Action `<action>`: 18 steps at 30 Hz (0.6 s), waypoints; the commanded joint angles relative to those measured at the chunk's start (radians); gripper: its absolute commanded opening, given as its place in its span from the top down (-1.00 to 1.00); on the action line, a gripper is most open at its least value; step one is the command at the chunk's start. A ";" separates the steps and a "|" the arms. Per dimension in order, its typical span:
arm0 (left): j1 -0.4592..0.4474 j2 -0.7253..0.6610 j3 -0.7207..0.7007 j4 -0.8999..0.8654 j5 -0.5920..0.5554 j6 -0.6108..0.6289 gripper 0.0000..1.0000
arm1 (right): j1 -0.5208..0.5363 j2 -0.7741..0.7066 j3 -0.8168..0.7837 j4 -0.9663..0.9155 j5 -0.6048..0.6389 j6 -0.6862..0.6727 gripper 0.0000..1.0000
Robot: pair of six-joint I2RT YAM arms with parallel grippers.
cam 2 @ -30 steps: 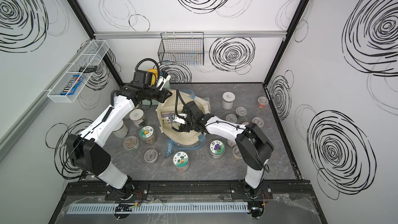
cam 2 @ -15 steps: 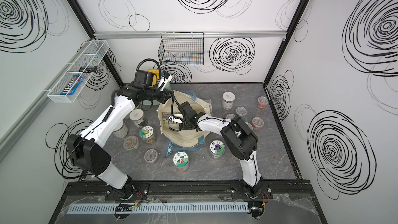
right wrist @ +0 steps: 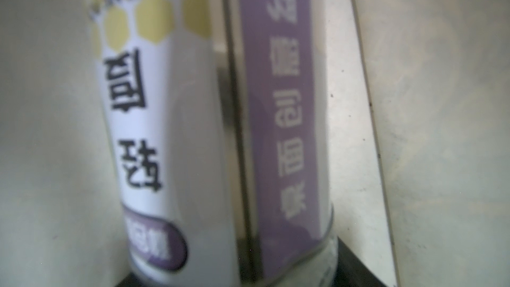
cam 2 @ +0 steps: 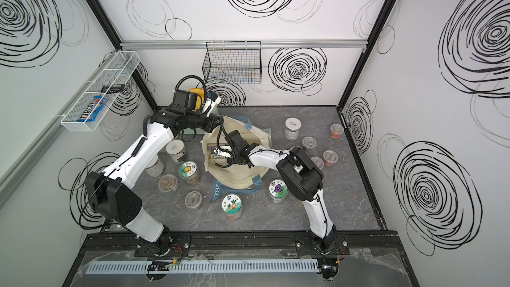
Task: Take out the seed jars from the canvas bag
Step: Pick up the seed jar from the canvas bag.
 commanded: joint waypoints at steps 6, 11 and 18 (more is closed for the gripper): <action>0.000 -0.039 0.048 0.072 -0.010 -0.009 1.00 | 0.003 -0.082 -0.054 0.046 -0.010 0.040 -0.31; 0.022 -0.042 0.048 0.110 -0.036 -0.051 1.00 | 0.003 -0.192 -0.135 0.110 -0.029 0.091 -0.16; 0.051 -0.023 0.093 0.144 -0.058 -0.124 1.00 | 0.008 -0.351 -0.231 0.167 -0.061 0.187 -0.14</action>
